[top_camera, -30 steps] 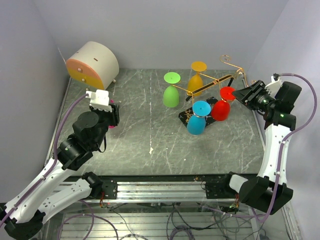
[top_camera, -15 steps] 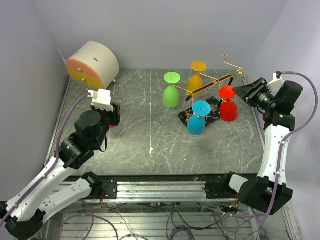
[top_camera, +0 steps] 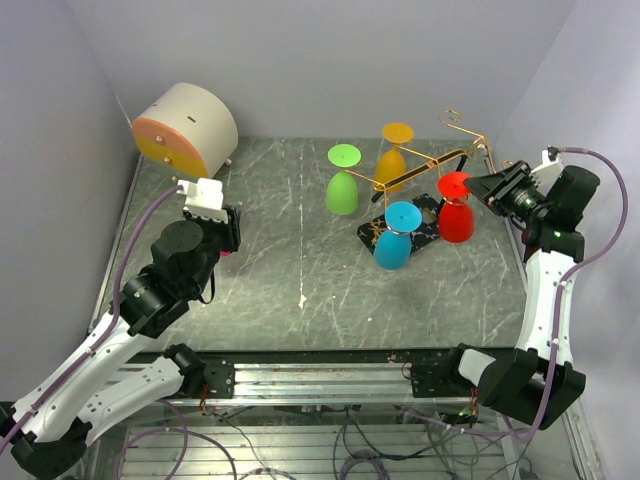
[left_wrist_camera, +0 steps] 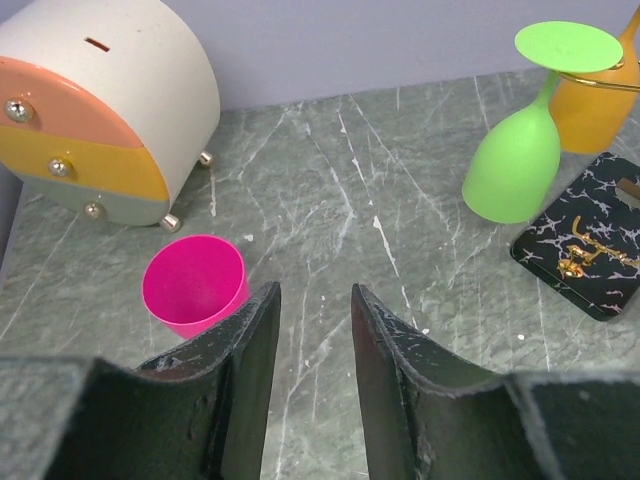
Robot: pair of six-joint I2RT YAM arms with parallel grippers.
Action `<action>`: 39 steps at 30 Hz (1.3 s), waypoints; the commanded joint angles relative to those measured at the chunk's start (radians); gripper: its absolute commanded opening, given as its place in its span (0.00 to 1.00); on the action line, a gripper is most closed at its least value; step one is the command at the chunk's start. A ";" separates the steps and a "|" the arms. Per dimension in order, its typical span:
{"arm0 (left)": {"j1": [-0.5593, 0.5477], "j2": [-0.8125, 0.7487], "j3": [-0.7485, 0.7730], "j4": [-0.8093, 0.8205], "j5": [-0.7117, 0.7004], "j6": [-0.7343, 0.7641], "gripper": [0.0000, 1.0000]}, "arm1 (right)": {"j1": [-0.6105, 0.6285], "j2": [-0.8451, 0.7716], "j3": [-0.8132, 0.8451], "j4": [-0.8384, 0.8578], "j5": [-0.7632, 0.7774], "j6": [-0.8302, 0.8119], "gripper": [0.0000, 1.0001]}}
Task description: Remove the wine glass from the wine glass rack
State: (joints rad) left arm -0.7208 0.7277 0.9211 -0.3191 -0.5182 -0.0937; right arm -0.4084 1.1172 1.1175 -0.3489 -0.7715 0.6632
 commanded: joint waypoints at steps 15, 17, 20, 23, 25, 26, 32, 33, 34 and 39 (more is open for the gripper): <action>0.014 0.012 -0.001 0.009 0.028 -0.029 0.42 | 0.005 -0.030 -0.067 0.124 -0.029 0.063 0.00; 0.016 0.009 -0.002 0.009 0.023 -0.028 0.42 | 0.005 -0.044 -0.067 0.114 -0.013 0.063 0.00; 0.018 0.008 -0.003 0.009 0.021 -0.029 0.42 | 0.003 -0.085 -0.082 0.117 0.024 0.083 0.00; 0.020 0.010 -0.002 0.008 0.022 -0.030 0.42 | 0.003 -0.116 -0.099 0.120 0.052 0.105 0.00; 0.023 0.010 -0.001 0.008 0.023 -0.030 0.42 | 0.003 -0.130 -0.104 0.105 0.071 0.104 0.00; 0.021 0.010 -0.001 0.008 0.023 -0.032 0.42 | 0.003 -0.136 -0.106 0.102 0.071 0.105 0.00; 0.024 0.012 -0.002 0.006 0.027 -0.033 0.42 | 0.003 -0.168 -0.108 0.075 0.044 0.106 0.00; 0.025 0.012 -0.002 0.007 0.031 -0.033 0.43 | 0.003 -0.173 -0.135 0.073 0.034 0.105 0.00; 0.026 0.012 -0.001 0.007 0.033 -0.033 0.42 | 0.003 -0.174 -0.138 0.068 0.023 0.104 0.00; 0.031 0.017 0.001 0.008 0.047 -0.035 0.42 | 0.003 -0.173 -0.155 0.070 -0.039 0.112 0.00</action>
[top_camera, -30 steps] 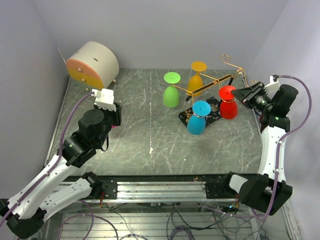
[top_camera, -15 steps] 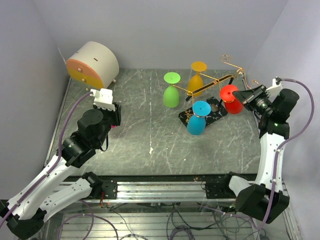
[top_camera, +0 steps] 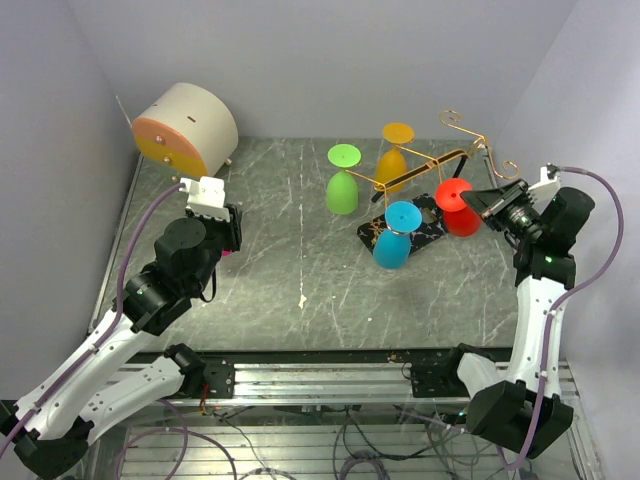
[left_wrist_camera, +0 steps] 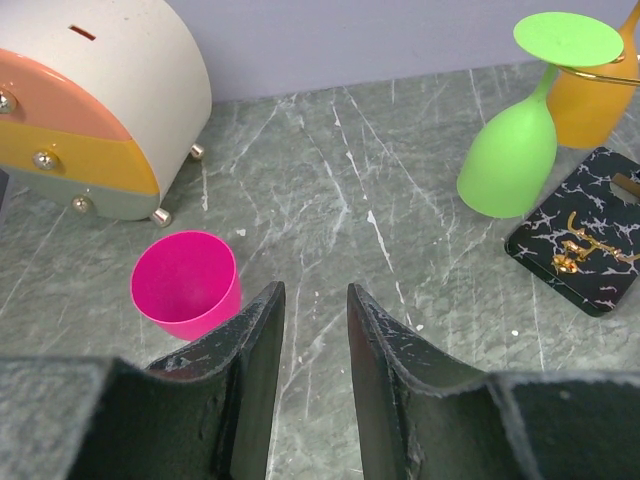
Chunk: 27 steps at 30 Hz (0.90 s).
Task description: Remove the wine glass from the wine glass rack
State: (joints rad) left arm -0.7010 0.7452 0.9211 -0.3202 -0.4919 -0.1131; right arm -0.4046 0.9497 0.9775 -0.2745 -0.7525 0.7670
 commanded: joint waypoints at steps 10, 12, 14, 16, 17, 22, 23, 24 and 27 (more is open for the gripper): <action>0.018 -0.001 0.000 0.009 0.030 -0.019 0.42 | 0.000 0.023 -0.023 0.130 -0.099 0.074 0.00; 0.021 -0.001 0.000 0.009 0.032 -0.019 0.42 | 0.000 0.045 -0.021 0.183 -0.097 0.097 0.00; 0.023 -0.001 0.001 0.007 0.031 -0.021 0.42 | 0.000 0.075 -0.011 0.222 -0.094 0.121 0.00; 0.024 -0.003 0.001 0.009 0.029 -0.022 0.43 | 0.000 0.105 0.000 0.263 -0.092 0.139 0.00; 0.026 -0.004 0.000 0.008 0.028 -0.023 0.43 | -0.001 0.121 0.003 0.293 -0.089 0.148 0.00; 0.030 -0.005 0.000 0.008 0.024 -0.025 0.43 | 0.000 0.176 0.006 0.390 -0.090 0.205 0.00; 0.031 -0.006 0.000 0.009 0.023 -0.024 0.43 | 0.000 0.174 0.004 0.400 -0.078 0.214 0.00; 0.032 -0.007 -0.001 0.008 0.022 -0.025 0.43 | 0.000 0.166 0.003 0.401 -0.063 0.216 0.00; 0.036 -0.007 -0.001 0.009 0.022 -0.026 0.44 | 0.000 0.132 0.009 0.357 0.010 0.187 0.00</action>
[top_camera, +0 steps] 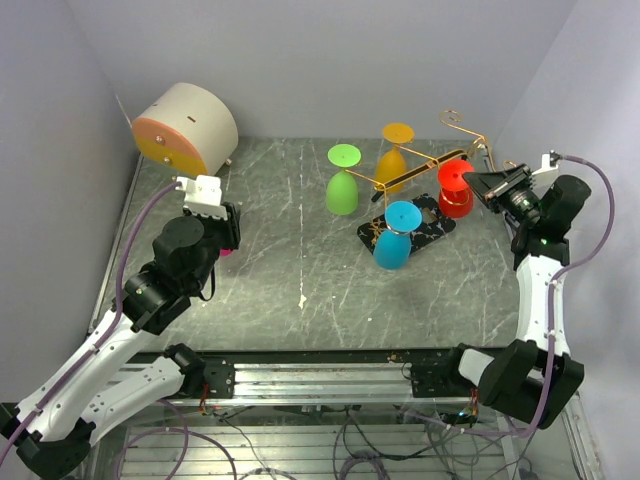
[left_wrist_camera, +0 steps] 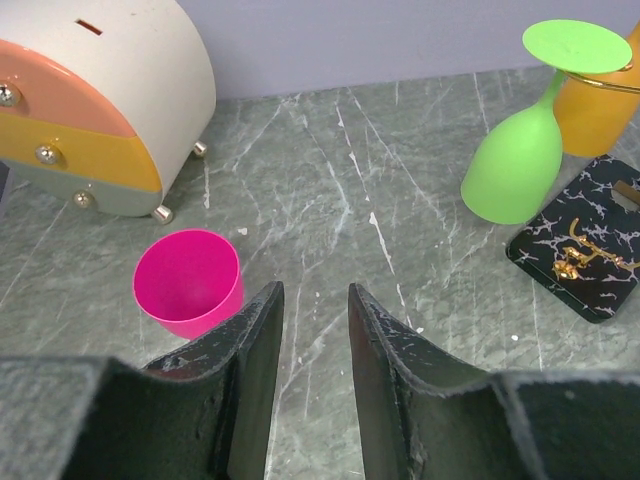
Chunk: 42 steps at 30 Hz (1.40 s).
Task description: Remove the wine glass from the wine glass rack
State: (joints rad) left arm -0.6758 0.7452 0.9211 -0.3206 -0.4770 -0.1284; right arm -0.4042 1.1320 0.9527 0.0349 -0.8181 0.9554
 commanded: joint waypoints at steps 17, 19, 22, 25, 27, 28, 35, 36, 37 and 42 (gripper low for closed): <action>0.029 0.022 0.011 0.013 0.017 -0.075 0.56 | -0.001 -0.262 0.261 -0.385 0.351 -0.275 0.00; 0.031 0.030 0.016 0.007 0.029 -0.078 0.62 | 0.001 -0.257 0.307 -0.381 0.286 -0.299 0.00; 0.038 0.042 0.032 -0.020 0.042 -0.077 0.65 | 0.008 -0.233 0.376 -0.371 0.187 -0.317 0.00; 0.047 0.033 0.033 -0.028 0.037 -0.094 0.69 | 0.023 -0.201 0.436 -0.346 0.110 -0.316 0.00; 0.052 0.019 0.030 -0.028 0.041 -0.099 0.69 | 0.047 -0.153 0.494 -0.339 0.064 -0.325 0.00; 0.053 0.010 0.027 -0.028 0.039 -0.101 0.69 | 0.073 -0.120 0.531 -0.349 0.054 -0.343 0.00; 0.056 -0.052 0.010 -0.050 -0.004 -0.156 0.66 | 0.537 0.295 1.099 -0.626 0.303 -0.614 0.00; 0.057 -0.062 0.011 -0.057 -0.023 -0.178 0.66 | 0.592 0.345 1.160 -0.641 0.334 -0.640 0.00; 0.056 -0.069 0.019 -0.089 -0.047 -0.215 0.67 | 0.645 0.383 1.213 -0.651 0.364 -0.679 0.00; 0.056 -0.064 0.174 -0.320 -0.111 -0.459 0.74 | 0.954 0.506 1.305 -0.675 0.549 -0.881 0.00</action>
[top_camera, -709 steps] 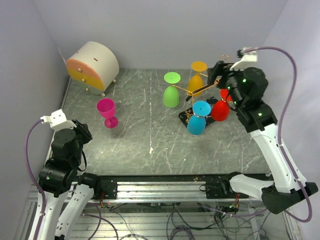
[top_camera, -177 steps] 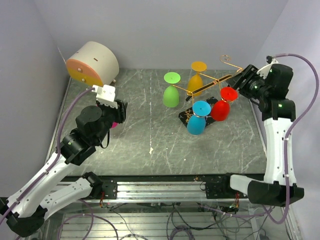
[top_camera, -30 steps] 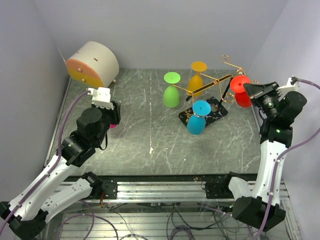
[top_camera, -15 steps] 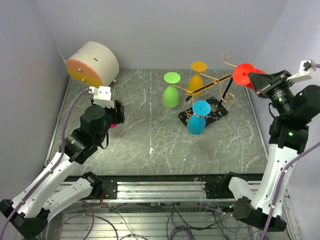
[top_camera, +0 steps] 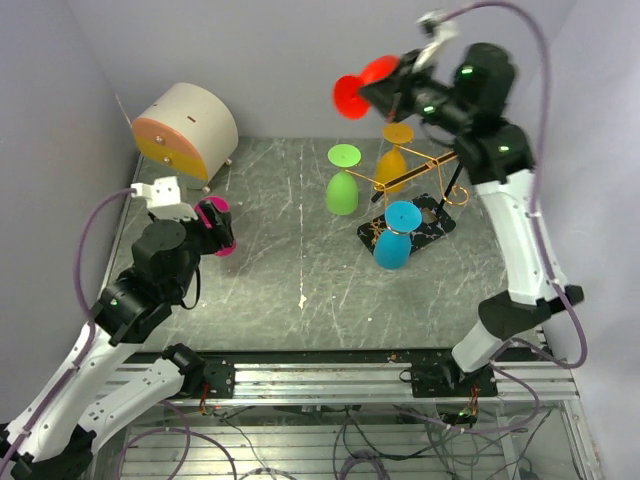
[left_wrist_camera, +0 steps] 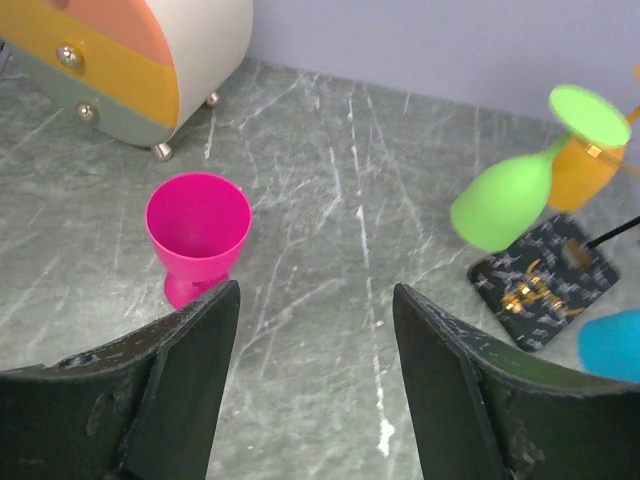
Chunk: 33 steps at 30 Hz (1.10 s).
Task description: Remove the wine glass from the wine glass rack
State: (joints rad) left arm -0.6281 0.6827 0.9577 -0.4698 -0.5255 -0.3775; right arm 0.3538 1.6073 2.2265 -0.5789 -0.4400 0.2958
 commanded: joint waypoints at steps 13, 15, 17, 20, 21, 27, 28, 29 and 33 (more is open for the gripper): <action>0.008 -0.026 0.377 -0.476 0.080 -0.507 0.80 | 0.746 -0.210 -0.736 0.539 0.646 -0.700 0.00; 0.008 -0.043 0.356 -0.476 0.143 -0.542 0.82 | 0.796 -0.263 -0.879 0.696 0.691 -0.776 0.00; 0.008 -0.050 0.323 -0.473 0.213 -0.589 0.83 | 0.830 -0.317 -1.023 0.841 0.703 -0.845 0.00; 0.007 -0.046 0.250 -0.435 0.323 -0.662 0.84 | 0.870 -0.370 -1.204 1.012 0.729 -0.908 0.00; 0.008 -0.045 0.228 -0.416 0.357 -0.678 0.83 | 0.885 -0.377 -1.246 1.048 0.739 -0.914 0.00; 0.008 -0.067 0.076 -0.271 0.464 -0.781 0.81 | 1.002 -0.346 -1.387 1.245 0.867 -1.037 0.00; 0.008 -0.067 0.057 -0.248 0.482 -0.795 0.81 | 1.019 -0.330 -1.398 1.273 0.888 -1.065 0.00; 0.009 -0.069 0.038 -0.231 0.495 -0.809 0.81 | 1.032 -0.314 -1.407 1.297 0.904 -1.086 0.00; 0.008 -0.076 0.000 -0.206 0.494 -0.843 0.80 | 1.064 -0.272 -1.429 1.362 0.933 -1.118 0.00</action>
State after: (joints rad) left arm -0.6243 0.6250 0.9783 -0.7773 -0.0925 -1.1538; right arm 1.3949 1.3102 0.8165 0.6064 0.4145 -0.7418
